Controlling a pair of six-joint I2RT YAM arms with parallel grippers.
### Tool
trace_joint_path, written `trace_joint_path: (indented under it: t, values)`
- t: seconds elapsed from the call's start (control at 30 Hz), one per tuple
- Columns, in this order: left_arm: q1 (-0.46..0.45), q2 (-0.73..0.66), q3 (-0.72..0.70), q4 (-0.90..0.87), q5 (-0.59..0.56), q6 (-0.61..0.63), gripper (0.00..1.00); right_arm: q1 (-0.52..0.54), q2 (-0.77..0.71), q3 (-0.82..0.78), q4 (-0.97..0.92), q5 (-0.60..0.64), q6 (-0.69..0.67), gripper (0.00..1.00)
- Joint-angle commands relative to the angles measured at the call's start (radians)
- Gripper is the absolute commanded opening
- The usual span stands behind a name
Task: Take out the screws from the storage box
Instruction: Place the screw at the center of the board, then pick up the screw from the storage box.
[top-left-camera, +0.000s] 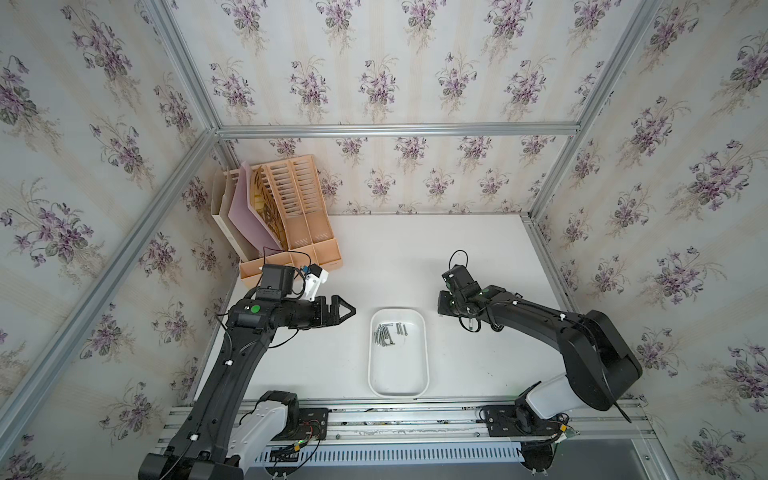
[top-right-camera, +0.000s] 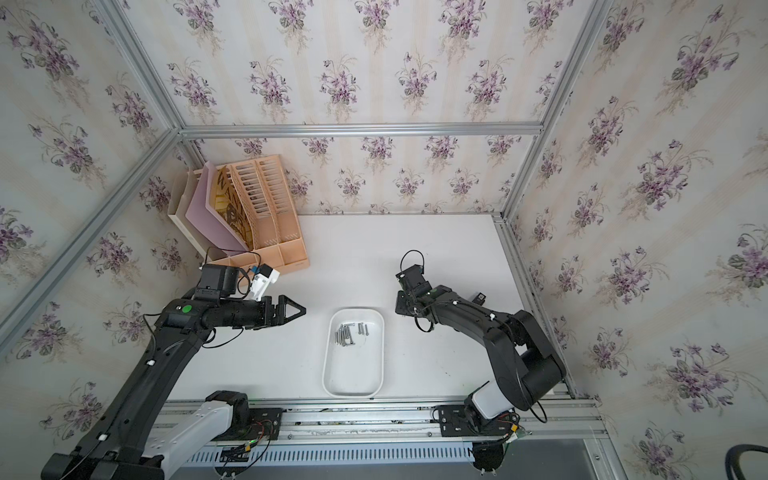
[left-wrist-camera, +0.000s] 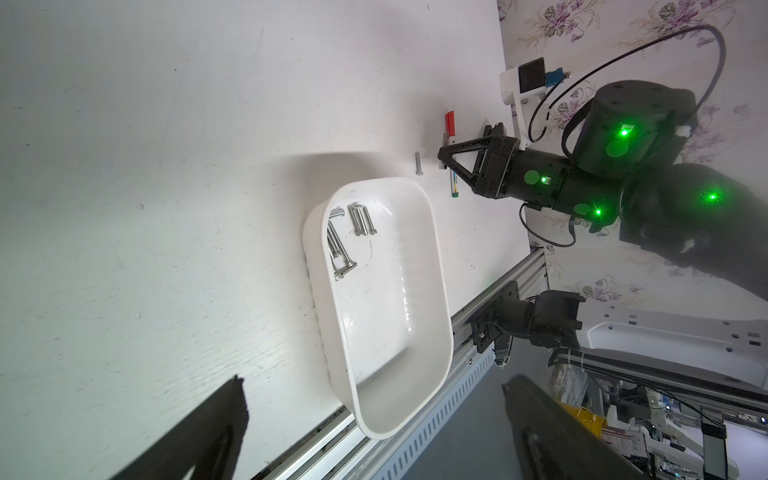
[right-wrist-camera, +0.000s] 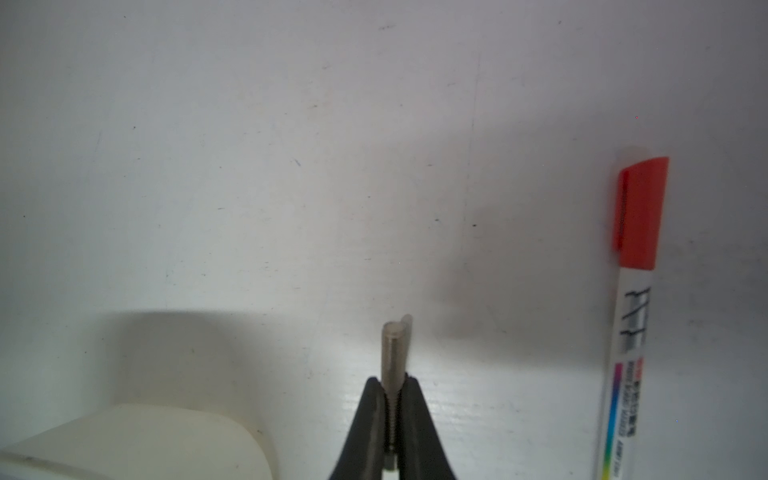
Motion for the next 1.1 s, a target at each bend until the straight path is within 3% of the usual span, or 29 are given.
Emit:
trace_joint_path:
  t: [0.0, 0.37, 0.5, 0.57, 0.73, 1.0, 1.07]
  values:
    - [0.001, 0.025, 0.01, -0.013, -0.002, 0.007, 0.99, -0.013, 0.002, 0.001, -0.006, -0.012, 0.019, 0.07]
    - [-0.002, 0.031, 0.012, -0.017, 0.01, 0.013, 0.99, -0.021, 0.038, 0.003, 0.007, -0.036, 0.013, 0.23]
    - [-0.003, 0.027, 0.012, -0.014, 0.012, 0.013, 1.0, -0.019, -0.018, -0.013, 0.018, -0.018, 0.005, 0.44]
    - [-0.002, 0.035, 0.012, -0.015, 0.012, 0.013, 0.99, -0.017, -0.071, -0.034, 0.044, -0.018, 0.001, 0.51]
    - [-0.004, 0.032, 0.013, -0.018, 0.007, 0.013, 0.99, 0.02, -0.211, -0.098, 0.149, -0.063, -0.018, 0.49]
    - [-0.003, 0.038, 0.012, -0.018, 0.001, 0.011, 0.99, 0.289, -0.273, -0.1, 0.259, 0.013, -0.122, 0.45]
    - [-0.004, 0.042, 0.013, -0.022, 0.0, 0.012, 0.99, 0.327, -0.241, -0.085, 0.265, -0.001, -0.142, 0.39]
